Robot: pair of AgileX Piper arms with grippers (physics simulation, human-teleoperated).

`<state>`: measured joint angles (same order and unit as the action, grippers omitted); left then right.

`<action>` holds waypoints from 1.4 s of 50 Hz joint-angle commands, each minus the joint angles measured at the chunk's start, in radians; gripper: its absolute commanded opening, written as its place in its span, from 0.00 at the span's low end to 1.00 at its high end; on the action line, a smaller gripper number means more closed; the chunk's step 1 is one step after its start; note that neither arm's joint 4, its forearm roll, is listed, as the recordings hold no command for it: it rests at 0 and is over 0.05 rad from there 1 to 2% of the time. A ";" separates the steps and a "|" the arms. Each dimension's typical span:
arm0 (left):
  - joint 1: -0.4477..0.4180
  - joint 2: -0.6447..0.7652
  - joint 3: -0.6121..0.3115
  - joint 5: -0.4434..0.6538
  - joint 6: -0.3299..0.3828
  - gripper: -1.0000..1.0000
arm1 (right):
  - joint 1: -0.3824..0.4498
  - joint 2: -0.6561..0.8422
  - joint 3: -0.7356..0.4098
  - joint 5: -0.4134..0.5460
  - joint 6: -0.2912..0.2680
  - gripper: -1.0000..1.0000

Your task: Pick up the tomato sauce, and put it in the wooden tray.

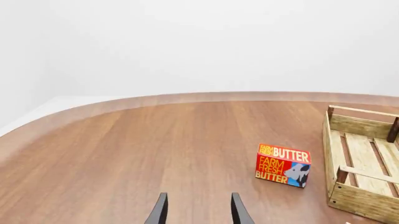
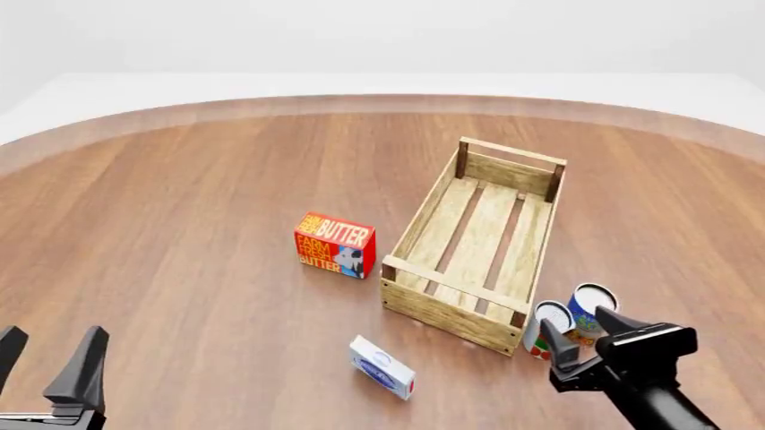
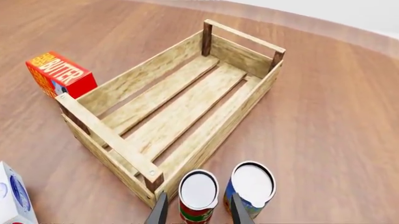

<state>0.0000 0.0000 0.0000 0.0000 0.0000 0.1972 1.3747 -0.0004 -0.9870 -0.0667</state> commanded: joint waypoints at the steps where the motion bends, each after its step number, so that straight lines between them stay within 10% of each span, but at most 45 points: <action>1: 0.000 0.000 0.000 0.000 0.000 1.00 | 0.005 0.047 0.000 -0.032 -0.001 1.00; 70: 0.000 0.000 0.000 0.000 0.000 1.00 | 0.009 0.365 -0.064 -0.199 -0.014 1.00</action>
<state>0.0000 0.0000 0.0000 0.0000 0.0000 0.2046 1.6995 -0.0469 -1.1750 -0.0793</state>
